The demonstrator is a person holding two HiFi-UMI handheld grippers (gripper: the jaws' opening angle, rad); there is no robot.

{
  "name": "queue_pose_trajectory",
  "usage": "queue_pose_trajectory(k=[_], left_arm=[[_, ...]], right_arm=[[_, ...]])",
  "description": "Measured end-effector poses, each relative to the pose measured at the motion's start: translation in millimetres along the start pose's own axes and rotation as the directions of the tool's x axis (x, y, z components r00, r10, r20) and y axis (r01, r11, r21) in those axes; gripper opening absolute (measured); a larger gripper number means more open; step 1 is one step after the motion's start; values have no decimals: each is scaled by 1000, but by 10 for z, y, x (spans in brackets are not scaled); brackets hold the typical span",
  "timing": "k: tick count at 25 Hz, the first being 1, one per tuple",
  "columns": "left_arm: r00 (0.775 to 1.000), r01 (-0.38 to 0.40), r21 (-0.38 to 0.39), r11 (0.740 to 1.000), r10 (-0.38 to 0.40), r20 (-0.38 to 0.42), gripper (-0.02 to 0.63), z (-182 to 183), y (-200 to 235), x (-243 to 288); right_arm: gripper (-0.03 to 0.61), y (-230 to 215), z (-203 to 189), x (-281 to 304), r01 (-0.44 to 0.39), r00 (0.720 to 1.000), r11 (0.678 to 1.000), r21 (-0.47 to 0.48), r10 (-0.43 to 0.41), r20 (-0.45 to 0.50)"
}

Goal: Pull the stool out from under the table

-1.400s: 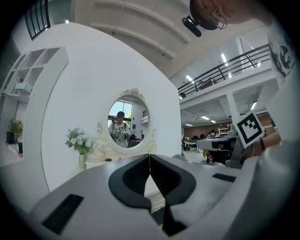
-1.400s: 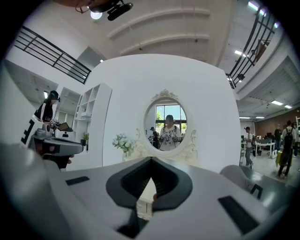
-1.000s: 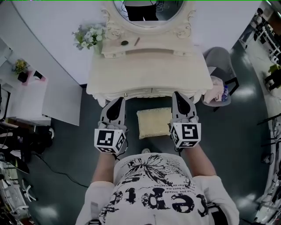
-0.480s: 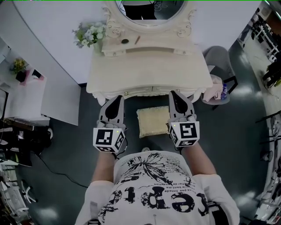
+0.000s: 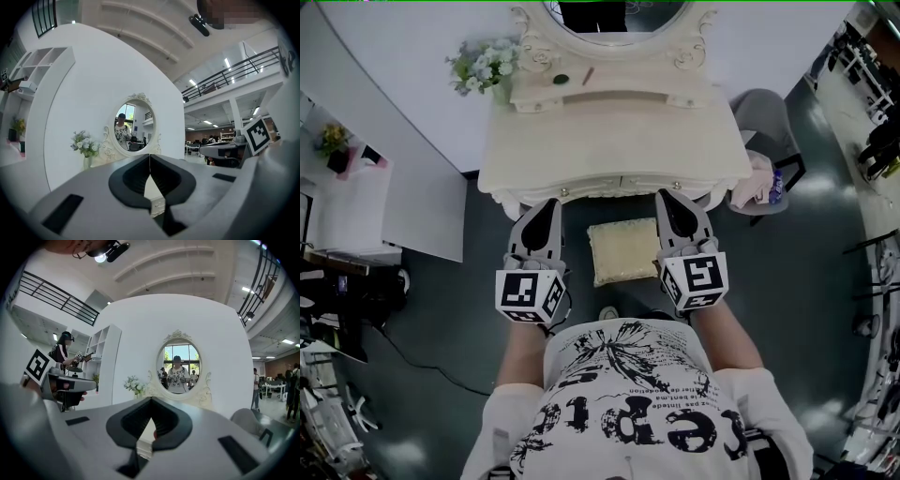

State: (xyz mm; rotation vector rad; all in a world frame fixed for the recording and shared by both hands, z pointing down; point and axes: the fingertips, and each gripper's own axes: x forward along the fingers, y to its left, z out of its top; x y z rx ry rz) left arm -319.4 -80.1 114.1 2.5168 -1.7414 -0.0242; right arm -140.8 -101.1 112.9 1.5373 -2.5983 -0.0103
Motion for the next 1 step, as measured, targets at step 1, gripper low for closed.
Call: queue_pose_trajectory(k=[1], left_arm=[[1000, -2, -1, 1000, 2, -3, 20, -10, 1, 1]], right_arm=[[17, 2, -8, 5, -1, 1000, 1000, 0, 1, -2]])
